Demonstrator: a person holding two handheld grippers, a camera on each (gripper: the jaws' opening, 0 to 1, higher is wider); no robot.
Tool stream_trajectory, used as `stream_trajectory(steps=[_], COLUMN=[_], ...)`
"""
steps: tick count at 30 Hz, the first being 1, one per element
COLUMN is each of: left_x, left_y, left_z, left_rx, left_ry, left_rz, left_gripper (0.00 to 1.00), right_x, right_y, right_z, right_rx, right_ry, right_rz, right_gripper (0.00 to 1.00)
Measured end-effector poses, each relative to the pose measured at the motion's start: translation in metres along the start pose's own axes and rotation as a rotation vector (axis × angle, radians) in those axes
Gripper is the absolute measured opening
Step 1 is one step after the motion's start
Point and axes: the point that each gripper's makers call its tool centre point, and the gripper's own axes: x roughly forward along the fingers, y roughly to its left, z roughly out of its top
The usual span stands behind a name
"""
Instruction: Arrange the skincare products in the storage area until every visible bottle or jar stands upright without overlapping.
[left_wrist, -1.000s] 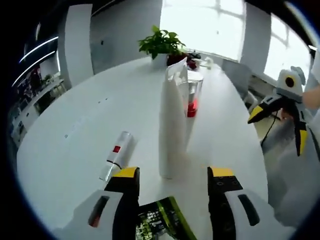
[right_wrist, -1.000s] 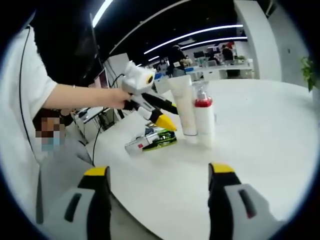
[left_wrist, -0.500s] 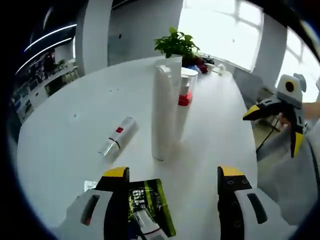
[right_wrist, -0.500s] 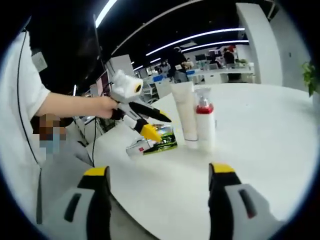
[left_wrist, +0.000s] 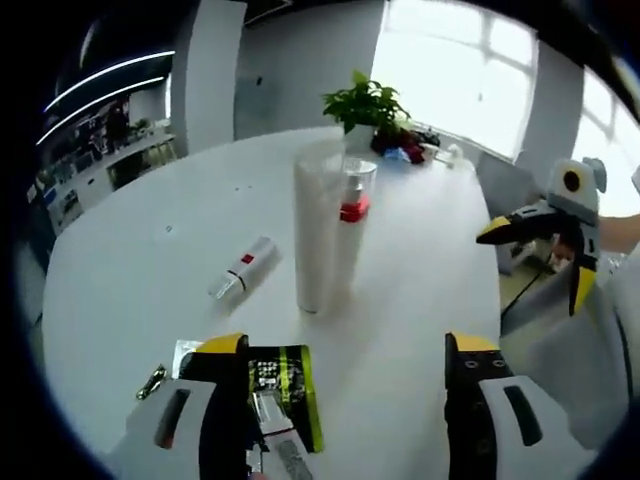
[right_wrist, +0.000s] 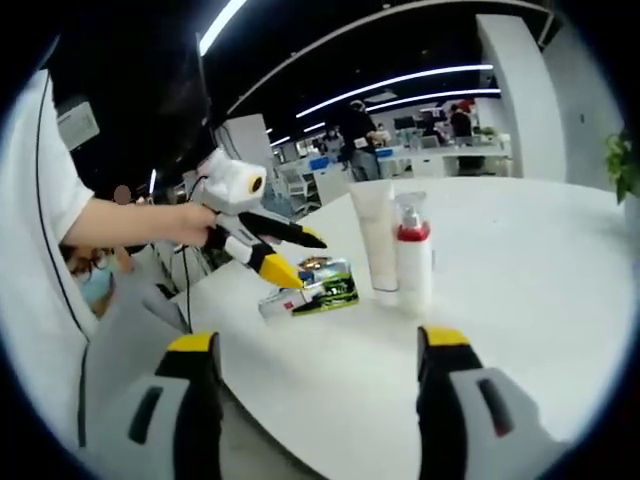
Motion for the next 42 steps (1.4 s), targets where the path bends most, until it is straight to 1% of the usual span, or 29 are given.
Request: stream_trajectory(steps=[11, 20, 23, 30, 37, 42], left_x=[-0.029, -0.053, -0.06, -0.072, -0.082, -0.09], left_y=[-0.012, -0.024, -0.029, -0.041, -0.042, -0.045], left_z=[-0.016, -0.03, -0.038, -0.052, -0.056, -0.063], left_rx=[-0.059, -0.108, -0.129, -0.169, -0.209, -0.233], left_ry=[-0.034, -0.066, -0.069, -0.081, -0.116, -0.129], left_rz=[0.054, 0.104, 0.125, 0.149, 0.185, 0.212], left_gripper=[0.85, 0.89, 0.92, 0.94, 0.95, 0.95], right_x=[-0.01, -0.017, -0.018, -0.022, -0.025, -0.026], right_y=[0.004, 0.009, 0.01, 0.011, 0.01, 0.01], right_z=[0.005, 0.002, 0.002, 0.001, -0.001, -0.002], right_rx=[-0.018, -0.015, -0.014, -0.01, 0.002, 0.017], right_ry=[-0.012, -0.013, -0.012, -0.014, -0.015, -0.017], right_rz=[-0.006, -0.007, -0.007, -0.009, -0.014, -0.017], right_gripper=[0.81, 0.82, 0.82, 0.82, 0.82, 0.82])
